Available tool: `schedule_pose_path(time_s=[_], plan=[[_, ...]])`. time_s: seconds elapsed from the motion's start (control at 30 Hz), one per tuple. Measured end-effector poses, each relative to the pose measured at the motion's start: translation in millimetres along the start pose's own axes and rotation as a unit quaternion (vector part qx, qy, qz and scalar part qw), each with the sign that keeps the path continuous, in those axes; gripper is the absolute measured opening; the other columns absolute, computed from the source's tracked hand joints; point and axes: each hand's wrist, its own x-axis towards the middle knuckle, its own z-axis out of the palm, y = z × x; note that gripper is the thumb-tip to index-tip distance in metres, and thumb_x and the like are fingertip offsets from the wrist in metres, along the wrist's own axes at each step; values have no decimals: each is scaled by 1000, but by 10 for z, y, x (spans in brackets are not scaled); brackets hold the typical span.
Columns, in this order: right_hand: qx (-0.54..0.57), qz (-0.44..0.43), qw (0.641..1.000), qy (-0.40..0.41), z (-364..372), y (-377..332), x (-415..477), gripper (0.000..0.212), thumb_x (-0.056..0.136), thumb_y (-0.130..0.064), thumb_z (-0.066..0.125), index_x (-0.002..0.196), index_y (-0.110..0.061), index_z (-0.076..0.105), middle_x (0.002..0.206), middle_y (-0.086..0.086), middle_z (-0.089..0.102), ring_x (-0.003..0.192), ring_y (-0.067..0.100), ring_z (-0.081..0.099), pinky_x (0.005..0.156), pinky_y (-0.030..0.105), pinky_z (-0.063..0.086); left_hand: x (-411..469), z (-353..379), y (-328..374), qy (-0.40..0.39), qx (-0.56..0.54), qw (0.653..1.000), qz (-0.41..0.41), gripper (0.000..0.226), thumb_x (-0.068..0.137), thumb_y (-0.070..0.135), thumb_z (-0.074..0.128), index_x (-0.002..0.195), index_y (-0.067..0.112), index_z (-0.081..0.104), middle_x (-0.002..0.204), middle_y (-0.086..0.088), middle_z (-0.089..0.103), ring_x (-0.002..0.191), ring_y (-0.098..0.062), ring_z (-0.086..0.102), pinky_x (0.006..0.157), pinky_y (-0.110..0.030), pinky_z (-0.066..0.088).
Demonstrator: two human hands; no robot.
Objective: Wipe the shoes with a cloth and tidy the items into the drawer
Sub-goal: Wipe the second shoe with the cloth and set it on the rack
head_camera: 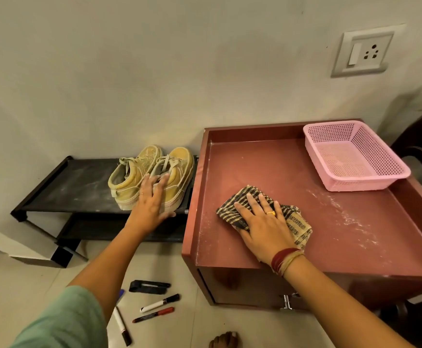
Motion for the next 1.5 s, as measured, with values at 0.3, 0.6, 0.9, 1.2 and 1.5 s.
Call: schedule_pose_path(time_s=[0.3, 0.6, 0.9, 1.2, 1.5], plan=[[35, -40, 998, 21, 24, -195, 20, 56, 96, -43, 36, 147, -34, 15, 157, -3, 13, 145, 19, 5, 118, 43, 0, -93, -392, -509, -11, 135, 991, -9, 119, 59, 47, 86, 151, 16, 17, 149, -18, 26, 142, -38, 18, 113, -60, 16], [19, -34, 999, 19, 51, -239, 107, 55, 95, -40, 37, 146, -33, 17, 157, -3, 13, 145, 20, 6, 118, 45, 1, -129, -295, -812, -27, 171, 980, -101, 126, 55, 37, 91, 152, 16, 14, 150, -15, 27, 144, -34, 17, 116, -53, 16], [54, -67, 995, 44, 51, -237, 121, 55, 97, -31, 39, 147, -32, 17, 155, -9, 19, 144, 12, 8, 116, 32, -5, 4, -266, -920, -19, 244, 966, -88, 116, 38, 47, 94, 131, 5, 39, 123, -20, 47, 127, -39, 37, 107, -52, 32], [302, -10, 942, 146, 20, -153, 131, 60, 89, -4, 46, 140, -34, 36, 137, 0, 50, 128, 23, 45, 111, 35, 32, 42, -642, -768, -80, 314, 942, -91, 93, 48, 51, 86, 117, 5, 46, 121, -17, 49, 122, -37, 41, 109, -59, 18], [206, -75, 959, 182, -448, 63, -292, 72, 78, 8, 45, 142, -23, 37, 140, 0, 47, 130, 17, 41, 115, 25, 6, -274, -1779, 91, 70, 229, 971, -1, 96, 42, 68, 54, 119, 11, 45, 112, -19, 50, 107, -40, 48, 97, -68, 27]])
